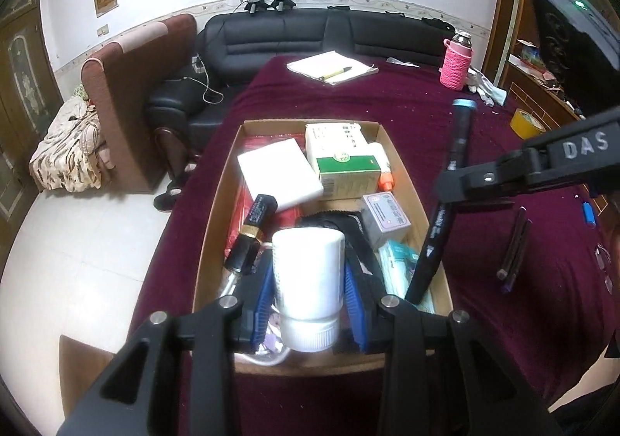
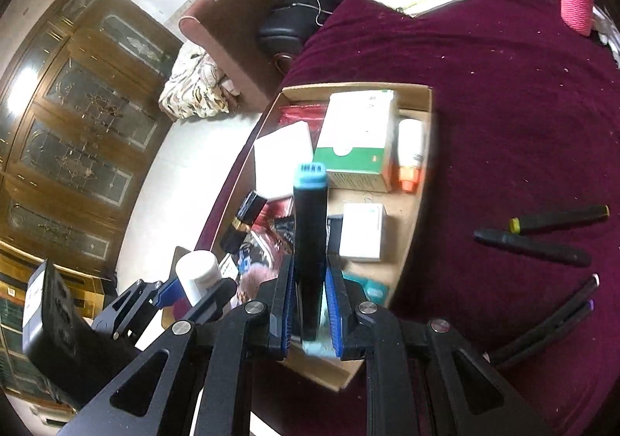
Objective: Organize objects
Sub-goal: 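Carry the white roll and black marker over the cardboard tray with both grippers, then lower the white roll and black marker into the tray, opening both grippers, then grasp a black marker with the left gripper while the right gripper grasps the purple-capped marker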
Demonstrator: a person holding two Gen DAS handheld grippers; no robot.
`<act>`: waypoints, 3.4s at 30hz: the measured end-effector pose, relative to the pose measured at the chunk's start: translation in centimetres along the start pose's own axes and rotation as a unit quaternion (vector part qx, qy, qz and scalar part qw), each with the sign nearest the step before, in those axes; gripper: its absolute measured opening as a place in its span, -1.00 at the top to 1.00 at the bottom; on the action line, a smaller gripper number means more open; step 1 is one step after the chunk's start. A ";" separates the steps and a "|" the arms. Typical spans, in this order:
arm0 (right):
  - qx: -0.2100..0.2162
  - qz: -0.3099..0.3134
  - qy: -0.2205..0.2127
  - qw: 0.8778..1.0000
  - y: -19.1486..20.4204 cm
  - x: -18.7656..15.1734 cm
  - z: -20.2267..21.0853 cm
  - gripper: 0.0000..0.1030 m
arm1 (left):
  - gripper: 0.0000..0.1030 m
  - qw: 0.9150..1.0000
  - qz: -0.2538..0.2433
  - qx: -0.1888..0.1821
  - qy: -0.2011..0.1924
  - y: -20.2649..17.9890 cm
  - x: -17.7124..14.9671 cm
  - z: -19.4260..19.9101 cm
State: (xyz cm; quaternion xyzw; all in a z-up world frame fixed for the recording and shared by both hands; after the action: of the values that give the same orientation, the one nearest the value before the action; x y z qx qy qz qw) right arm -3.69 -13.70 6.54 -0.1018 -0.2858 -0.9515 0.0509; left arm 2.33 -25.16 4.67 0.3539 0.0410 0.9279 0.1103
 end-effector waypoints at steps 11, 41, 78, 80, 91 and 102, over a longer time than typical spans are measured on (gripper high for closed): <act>-0.024 -0.016 0.012 1.000 0.8 3.5 -4.0 0.67 | 0.36 1.000 -0.022 -0.016 0.011 1.5 2.2 -3.3; -0.091 0.011 0.008 0.996 3.9 11.2 -11.7 0.66 | 0.36 0.998 -0.011 -0.040 0.038 3.5 3.9 -9.3; -0.046 -0.016 0.012 0.999 1.9 8.8 -6.5 0.35 | -0.19 0.999 0.001 -0.033 0.030 1.7 3.9 -7.9; -0.041 -0.022 0.010 0.999 1.1 8.5 -5.8 0.34 | -0.19 0.999 0.001 -0.032 0.029 1.3 3.9 -7.7; -0.014 -0.088 0.002 0.996 -6.3 5.4 -0.8 0.26 | -0.19 0.999 -0.016 -0.047 0.010 -2.9 5.1 -5.4; -0.007 -0.188 -0.037 0.982 -18.2 1.5 6.9 0.15 | -0.19 0.991 -0.080 -0.104 0.021 -11.7 5.2 -5.5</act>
State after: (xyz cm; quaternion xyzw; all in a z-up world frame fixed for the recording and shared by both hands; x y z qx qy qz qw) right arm -6.79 5.14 2.76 -0.0822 -0.2954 -0.9415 -0.1399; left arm -3.05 -12.53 2.19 0.3163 -0.0253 0.9226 0.2194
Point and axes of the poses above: each gripper's, at about its wrist camera, not at the fingertips, and z roughly against the way its jaws point, y to its left, x to its top, the point moved 7 cm from there along -z, roughly the way its jaws point, and after that the axes turned 14 degrees about -z, right-handed, at the moved point
